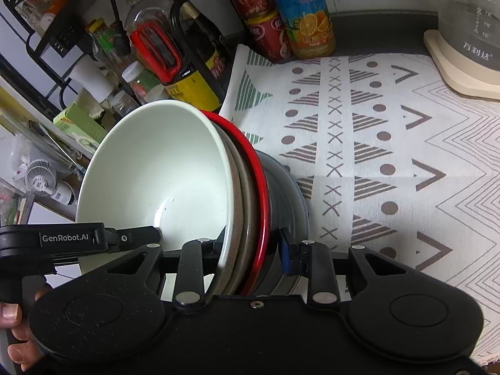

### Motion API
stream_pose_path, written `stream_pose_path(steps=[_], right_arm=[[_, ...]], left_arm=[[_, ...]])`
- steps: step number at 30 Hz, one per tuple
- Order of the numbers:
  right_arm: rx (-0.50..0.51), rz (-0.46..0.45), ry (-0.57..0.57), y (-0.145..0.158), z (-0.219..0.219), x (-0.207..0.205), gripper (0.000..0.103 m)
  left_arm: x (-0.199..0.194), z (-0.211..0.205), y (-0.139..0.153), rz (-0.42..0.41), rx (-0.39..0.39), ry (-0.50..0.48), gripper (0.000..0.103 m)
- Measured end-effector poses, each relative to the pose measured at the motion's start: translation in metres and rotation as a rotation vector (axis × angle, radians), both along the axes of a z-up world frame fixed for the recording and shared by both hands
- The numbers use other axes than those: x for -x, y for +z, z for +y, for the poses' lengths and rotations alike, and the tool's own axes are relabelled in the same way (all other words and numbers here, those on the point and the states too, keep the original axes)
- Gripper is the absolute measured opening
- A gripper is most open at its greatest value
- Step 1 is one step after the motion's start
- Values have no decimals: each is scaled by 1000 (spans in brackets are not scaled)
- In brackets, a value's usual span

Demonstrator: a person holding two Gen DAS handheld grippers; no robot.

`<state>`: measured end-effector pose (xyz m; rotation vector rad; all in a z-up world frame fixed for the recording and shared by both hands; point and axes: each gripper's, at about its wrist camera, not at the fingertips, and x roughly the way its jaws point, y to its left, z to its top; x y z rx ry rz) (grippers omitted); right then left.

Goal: Organize plates and bowls
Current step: 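Lower the nested bowls onto the 'BAKERY' plate with both grippers, then open both grippers to release the nested bowls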

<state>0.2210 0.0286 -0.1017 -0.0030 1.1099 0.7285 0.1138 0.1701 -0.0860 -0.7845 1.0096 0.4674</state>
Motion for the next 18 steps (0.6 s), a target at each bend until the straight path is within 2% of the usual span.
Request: stream_pose_path(steps=[13,18], right_arm=[[23,45,-7,-14,0,-5,29],[20,51,0,-15,4,-6,30]], left_arm=[[-4,-1,-13,36,29,9,29],[-2,1,-13,38,19,23,29]])
